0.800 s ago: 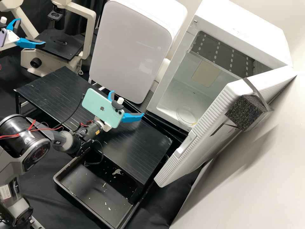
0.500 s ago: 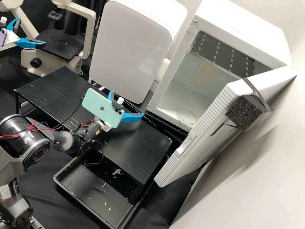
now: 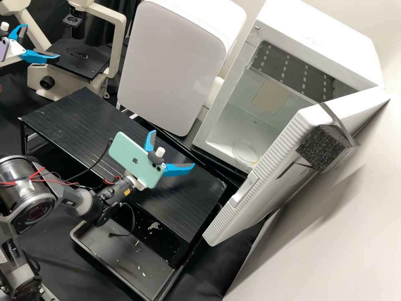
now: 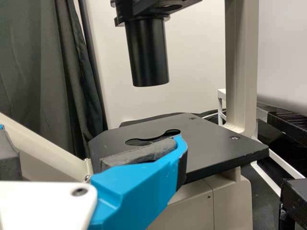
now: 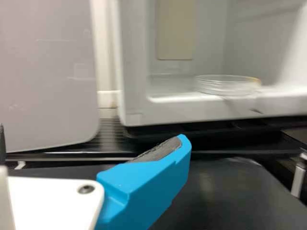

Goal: Take the petri dish out of the incubator

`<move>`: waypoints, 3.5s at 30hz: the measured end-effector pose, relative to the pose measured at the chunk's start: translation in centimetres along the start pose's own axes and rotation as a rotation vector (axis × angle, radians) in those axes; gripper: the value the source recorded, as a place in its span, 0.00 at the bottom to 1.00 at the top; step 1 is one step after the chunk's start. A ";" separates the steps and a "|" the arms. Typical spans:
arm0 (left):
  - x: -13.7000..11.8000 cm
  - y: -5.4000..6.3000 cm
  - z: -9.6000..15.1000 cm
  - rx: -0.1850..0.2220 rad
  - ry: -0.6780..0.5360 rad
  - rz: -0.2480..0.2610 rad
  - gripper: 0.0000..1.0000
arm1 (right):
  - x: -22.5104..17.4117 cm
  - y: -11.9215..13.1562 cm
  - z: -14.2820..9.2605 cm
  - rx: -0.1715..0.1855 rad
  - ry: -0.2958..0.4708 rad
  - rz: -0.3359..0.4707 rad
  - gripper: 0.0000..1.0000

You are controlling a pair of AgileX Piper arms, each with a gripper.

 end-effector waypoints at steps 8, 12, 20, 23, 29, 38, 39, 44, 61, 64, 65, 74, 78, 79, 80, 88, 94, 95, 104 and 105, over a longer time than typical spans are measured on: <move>0.0 0.0 0.0 0.000 0.000 0.000 1.00 | -0.1 4.3 3.9 0.002 -0.078 0.153 1.00; 0.0 0.0 0.0 0.000 0.000 0.000 1.00 | 1.8 6.0 5.1 -0.015 -0.078 0.199 1.00; 0.0 0.0 0.0 0.000 0.000 0.000 1.00 | 6.1 7.9 5.6 -0.033 -0.063 0.220 1.00; 0.0 0.0 0.0 0.000 0.000 0.000 1.00 | 7.9 8.0 5.5 -0.035 -0.073 0.204 1.00; 0.0 0.0 0.0 0.000 0.000 0.000 1.00 | 11.7 7.4 6.3 -0.047 -0.111 0.147 1.00; 0.0 0.0 0.0 0.000 0.000 0.000 1.00 | 14.0 8.4 6.9 -0.051 -0.130 0.171 1.00; 0.0 0.0 0.0 0.000 0.000 0.000 1.00 | 14.1 8.5 6.9 -0.053 -0.128 0.173 1.00; 0.0 0.0 0.0 0.000 0.000 0.000 1.00 | 14.4 8.9 6.8 -0.055 -0.141 0.170 1.00; 0.0 0.0 0.0 0.000 0.000 0.000 1.00 | 16.1 9.9 6.9 -0.069 -0.145 0.115 1.00; 0.0 0.0 0.0 0.000 0.000 0.000 1.00 | 16.2 10.2 7.0 -0.069 -0.150 0.115 1.00; 0.0 0.0 0.0 0.000 0.000 0.000 1.00 | 16.2 10.2 7.0 -0.069 -0.155 0.112 1.00; 0.0 0.0 0.0 0.000 0.000 0.000 1.00 | 16.5 10.2 6.8 -0.083 -0.142 0.088 0.00; 0.0 0.0 0.0 0.000 0.000 0.000 1.00 | 16.7 10.1 7.0 -0.084 -0.141 0.081 0.00; 0.0 0.0 0.0 0.000 0.000 0.000 1.00 | 16.7 10.0 7.0 -0.084 -0.139 0.076 0.00; 0.0 0.0 0.0 0.000 0.000 0.000 1.00 | 16.7 10.0 7.0 -0.084 -0.139 0.076 0.00; 0.0 0.0 0.0 0.000 0.000 0.000 1.00 | 16.8 9.9 7.1 -0.073 -0.138 0.071 0.00; 0.0 0.0 0.0 0.000 0.000 0.000 1.00 | 16.9 10.0 7.0 -0.070 -0.133 0.073 0.00; 0.0 0.0 0.0 0.000 0.000 0.000 1.00 | 16.9 10.0 7.0 -0.070 -0.133 0.073 0.00; 0.0 0.0 0.0 0.000 0.000 0.000 1.00 | 16.9 10.0 7.0 -0.066 -0.132 0.072 0.00; 0.0 0.0 0.0 0.000 0.000 0.000 1.00 | 16.9 10.0 7.0 -0.066 -0.132 0.072 0.00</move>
